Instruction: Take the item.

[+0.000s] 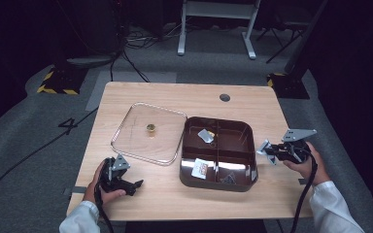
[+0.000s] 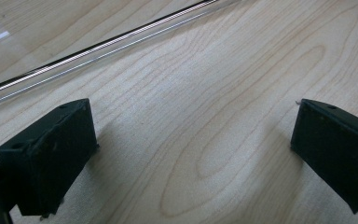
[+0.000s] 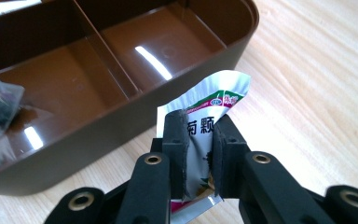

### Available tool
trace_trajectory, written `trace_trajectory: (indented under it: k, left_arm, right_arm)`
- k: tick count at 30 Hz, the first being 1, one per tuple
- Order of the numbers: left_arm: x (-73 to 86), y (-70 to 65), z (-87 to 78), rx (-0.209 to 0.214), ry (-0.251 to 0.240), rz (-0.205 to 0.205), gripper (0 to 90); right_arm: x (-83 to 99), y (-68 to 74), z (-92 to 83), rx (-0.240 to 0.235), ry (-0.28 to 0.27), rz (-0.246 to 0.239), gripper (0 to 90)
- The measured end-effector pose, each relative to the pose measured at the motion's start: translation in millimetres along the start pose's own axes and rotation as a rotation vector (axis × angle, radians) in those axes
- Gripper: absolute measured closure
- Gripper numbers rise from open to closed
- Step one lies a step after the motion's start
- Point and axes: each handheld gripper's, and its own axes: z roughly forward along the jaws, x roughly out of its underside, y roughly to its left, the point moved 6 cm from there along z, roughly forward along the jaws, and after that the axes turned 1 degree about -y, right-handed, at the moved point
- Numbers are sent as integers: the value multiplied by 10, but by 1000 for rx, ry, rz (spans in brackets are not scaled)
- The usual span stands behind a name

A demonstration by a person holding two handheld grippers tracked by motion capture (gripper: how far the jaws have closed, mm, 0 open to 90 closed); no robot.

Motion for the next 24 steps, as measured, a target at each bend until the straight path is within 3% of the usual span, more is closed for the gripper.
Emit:
trace_trajectory:
  k: [12,24]
  left_arm:
    - [0,0,0,0,0,0,2]
    - [0,0,0,0,0,0,2]
  right_arm:
    - [234,-125,158,6,46,48,773]
    - [284,-203,238,5,46,88,736]
